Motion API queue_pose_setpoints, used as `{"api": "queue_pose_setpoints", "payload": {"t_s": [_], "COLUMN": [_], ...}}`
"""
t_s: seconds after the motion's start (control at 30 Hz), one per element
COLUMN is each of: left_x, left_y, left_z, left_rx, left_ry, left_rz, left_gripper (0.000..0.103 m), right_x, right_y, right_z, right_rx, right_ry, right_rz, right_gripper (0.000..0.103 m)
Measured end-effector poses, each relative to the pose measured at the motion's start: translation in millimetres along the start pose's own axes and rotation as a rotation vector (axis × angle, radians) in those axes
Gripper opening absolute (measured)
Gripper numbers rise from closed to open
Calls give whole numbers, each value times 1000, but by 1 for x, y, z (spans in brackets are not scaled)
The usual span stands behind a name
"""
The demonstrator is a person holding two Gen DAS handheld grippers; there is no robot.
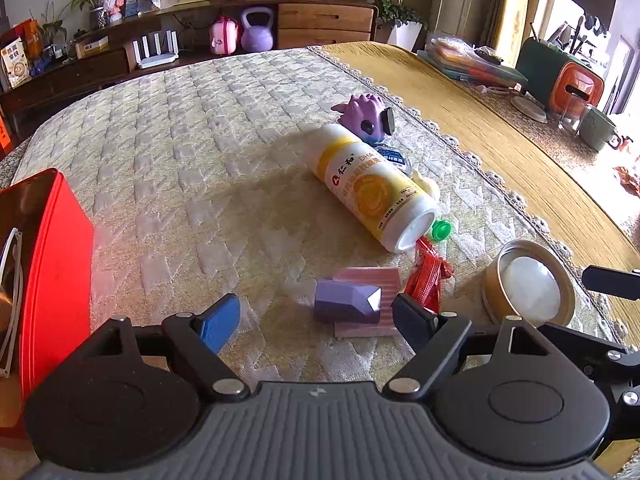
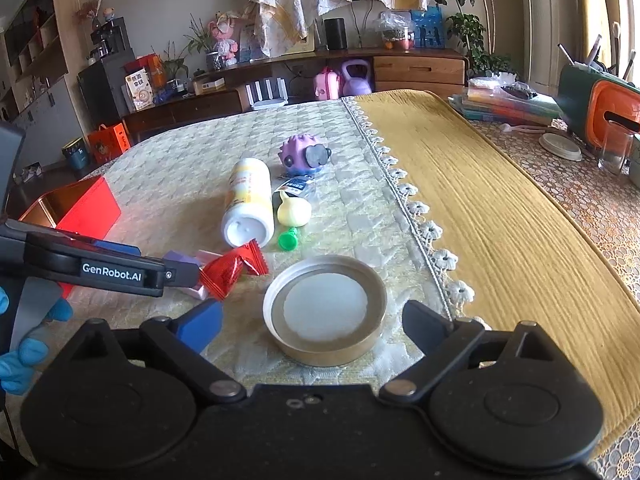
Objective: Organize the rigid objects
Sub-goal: 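Grasp the purple eraser with the left gripper while the right gripper grasps the tan lid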
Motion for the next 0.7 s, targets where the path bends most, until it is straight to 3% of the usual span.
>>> {"api": "queue_pose_setpoints", "payload": {"t_s": [0.17,0.27,0.53,0.6,0.7], "left_x": [-6,-4,2,3,4], "left_y": [0,1,3,3,4], "left_z": [-5,-6,-6,-6,-6], "left_rx": [-1,5,16,18,21], "left_ry": [-6,-17,-35,-39,-37], "left_rz": [11,-2,-30,-37,-43], "left_gripper": [83,76,51,41,36], "right_x": [-2,-2,0,0,0], "right_y": [0,1,0,0,0], "right_z": [-8,-12,-20,-22,-23], "right_rx": [-10,-11,-23,-23,-26], "right_ry": [0,-4,-37,-47,-40], "right_rz": [6,4,6,9,7], "right_gripper": [90,89,83,82,78]}}
Point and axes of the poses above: each gripper's, at about its wrist camera, not at the fingertips, and z roughly against the way its jaws point, x to its right, y to its top, the point moved 6 cm from there along -z, roughly the way its jaws point, and after that the axes turned 13 degrees about -y, right-handed, at the moved point
